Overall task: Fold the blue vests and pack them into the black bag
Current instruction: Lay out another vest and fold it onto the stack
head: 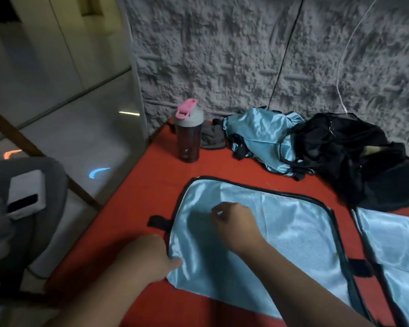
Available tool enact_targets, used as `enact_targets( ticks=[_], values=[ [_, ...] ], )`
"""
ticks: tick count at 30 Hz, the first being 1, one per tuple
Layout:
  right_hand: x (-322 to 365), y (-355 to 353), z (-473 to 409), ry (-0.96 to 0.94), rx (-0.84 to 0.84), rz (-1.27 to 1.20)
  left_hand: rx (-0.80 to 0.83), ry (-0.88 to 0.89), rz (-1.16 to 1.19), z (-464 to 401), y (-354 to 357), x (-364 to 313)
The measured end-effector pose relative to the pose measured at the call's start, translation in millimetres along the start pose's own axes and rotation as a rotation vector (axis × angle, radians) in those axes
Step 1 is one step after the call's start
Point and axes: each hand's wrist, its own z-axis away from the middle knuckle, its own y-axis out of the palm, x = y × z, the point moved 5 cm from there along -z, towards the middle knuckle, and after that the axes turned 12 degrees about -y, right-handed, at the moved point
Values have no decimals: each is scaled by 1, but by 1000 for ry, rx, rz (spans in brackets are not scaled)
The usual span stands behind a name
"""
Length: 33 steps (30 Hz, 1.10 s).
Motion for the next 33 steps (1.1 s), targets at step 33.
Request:
enact_targets(
  ticks=[33],
  values=[
    [54,30,-119,60,104,269,101,175,420,-6,-41,-38]
  ],
)
